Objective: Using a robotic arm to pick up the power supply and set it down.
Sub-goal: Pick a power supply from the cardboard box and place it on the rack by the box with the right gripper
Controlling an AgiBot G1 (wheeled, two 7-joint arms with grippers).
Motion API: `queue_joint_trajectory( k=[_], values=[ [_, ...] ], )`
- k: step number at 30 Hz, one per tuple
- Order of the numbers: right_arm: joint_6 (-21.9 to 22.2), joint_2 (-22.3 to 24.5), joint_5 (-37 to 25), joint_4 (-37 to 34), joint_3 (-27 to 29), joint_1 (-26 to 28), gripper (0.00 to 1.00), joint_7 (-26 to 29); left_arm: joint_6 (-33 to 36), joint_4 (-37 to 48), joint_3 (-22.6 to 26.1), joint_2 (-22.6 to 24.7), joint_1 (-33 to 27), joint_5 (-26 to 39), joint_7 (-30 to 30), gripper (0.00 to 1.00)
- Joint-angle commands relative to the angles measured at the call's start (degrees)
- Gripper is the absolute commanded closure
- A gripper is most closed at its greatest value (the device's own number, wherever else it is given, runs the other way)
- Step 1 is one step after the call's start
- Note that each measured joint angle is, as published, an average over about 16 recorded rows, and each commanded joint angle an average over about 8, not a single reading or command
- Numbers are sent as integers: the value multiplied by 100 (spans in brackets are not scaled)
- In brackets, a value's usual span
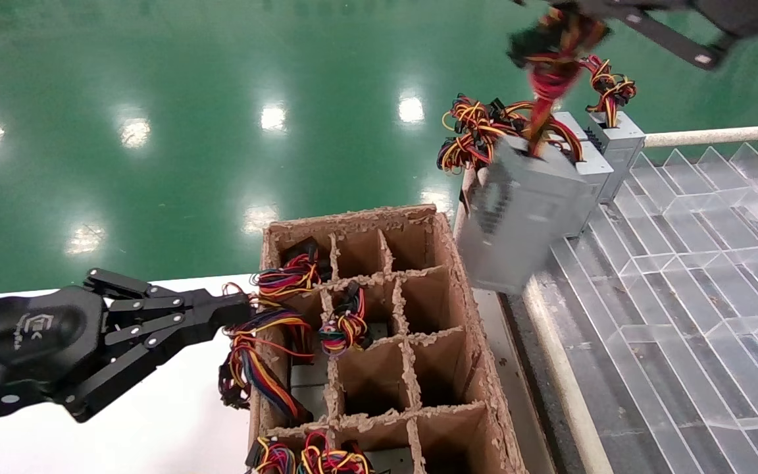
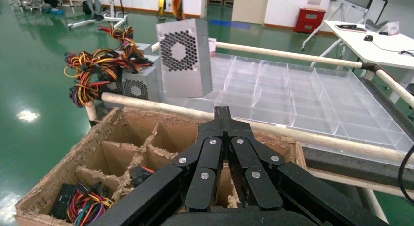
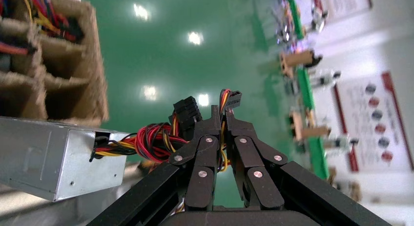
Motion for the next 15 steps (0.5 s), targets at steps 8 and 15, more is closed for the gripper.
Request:
queue_joint_trajectory(
  k=[8,15],
  values=[
    [-1,623,-39,-9,31,-392,100,233,0,0,0,0,0,0,0,100],
    [516,734,-192,-27,25,-1003,100,102,0,0,0,0,0,0,0,100]
  ],
)
